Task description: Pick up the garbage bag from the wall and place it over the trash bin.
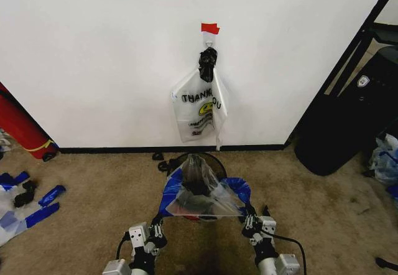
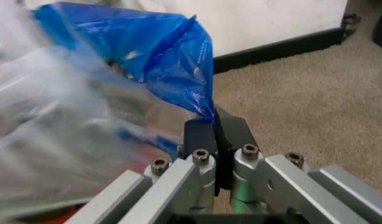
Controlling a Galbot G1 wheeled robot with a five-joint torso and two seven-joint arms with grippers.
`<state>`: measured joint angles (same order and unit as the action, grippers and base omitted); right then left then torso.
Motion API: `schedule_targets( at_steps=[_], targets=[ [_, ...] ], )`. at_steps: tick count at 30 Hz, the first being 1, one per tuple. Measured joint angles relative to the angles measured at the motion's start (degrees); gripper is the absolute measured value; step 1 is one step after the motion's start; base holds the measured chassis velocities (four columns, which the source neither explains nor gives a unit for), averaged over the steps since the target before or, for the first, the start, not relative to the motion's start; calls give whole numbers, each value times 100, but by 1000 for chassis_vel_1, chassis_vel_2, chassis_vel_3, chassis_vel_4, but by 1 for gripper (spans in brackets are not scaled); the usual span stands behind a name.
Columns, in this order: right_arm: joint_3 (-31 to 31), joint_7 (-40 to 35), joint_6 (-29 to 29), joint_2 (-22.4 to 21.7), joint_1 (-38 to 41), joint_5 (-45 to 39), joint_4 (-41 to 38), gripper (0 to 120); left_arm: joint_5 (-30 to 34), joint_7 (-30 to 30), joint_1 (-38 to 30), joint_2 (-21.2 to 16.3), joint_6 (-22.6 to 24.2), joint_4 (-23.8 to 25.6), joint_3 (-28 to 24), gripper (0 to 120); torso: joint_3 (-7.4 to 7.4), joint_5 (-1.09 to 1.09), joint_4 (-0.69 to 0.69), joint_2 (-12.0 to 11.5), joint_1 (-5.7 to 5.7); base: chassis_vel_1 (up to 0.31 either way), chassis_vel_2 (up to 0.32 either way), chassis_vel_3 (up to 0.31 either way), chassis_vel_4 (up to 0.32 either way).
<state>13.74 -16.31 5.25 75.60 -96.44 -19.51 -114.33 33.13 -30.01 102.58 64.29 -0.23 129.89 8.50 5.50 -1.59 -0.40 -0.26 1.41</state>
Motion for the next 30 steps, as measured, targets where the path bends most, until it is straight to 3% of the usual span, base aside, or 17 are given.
schedule_targets(
  at_steps=[9, 21, 29, 30],
  targets=[
    [-118, -156, -629, 120, 936, -574, 616, 0, 352, -163, -672, 290, 170, -824, -17, 0, 1, -1, 0, 0, 0, 0, 0, 0, 0],
    [-146, -175, -770, 246, 1631, -683, 1301, 0, 346, -128, -1159, 590, 161, -1334, -49, 0, 0, 0, 1, -1, 1, 0, 0, 0, 0],
    [-180, -82, -767, 168, 1596, -589, 1219, 0, 258, 35, -1010, 481, 174, -1115, -87, 0, 0, 0, 0, 0, 0, 0, 0, 0, 0],
    [-188, -54, -744, 139, 1540, -529, 1163, 0, 218, 62, -943, 442, 181, -1047, -88, 4, 0, 0, 1, 0, 0, 0, 0, 0, 0]
  ],
)
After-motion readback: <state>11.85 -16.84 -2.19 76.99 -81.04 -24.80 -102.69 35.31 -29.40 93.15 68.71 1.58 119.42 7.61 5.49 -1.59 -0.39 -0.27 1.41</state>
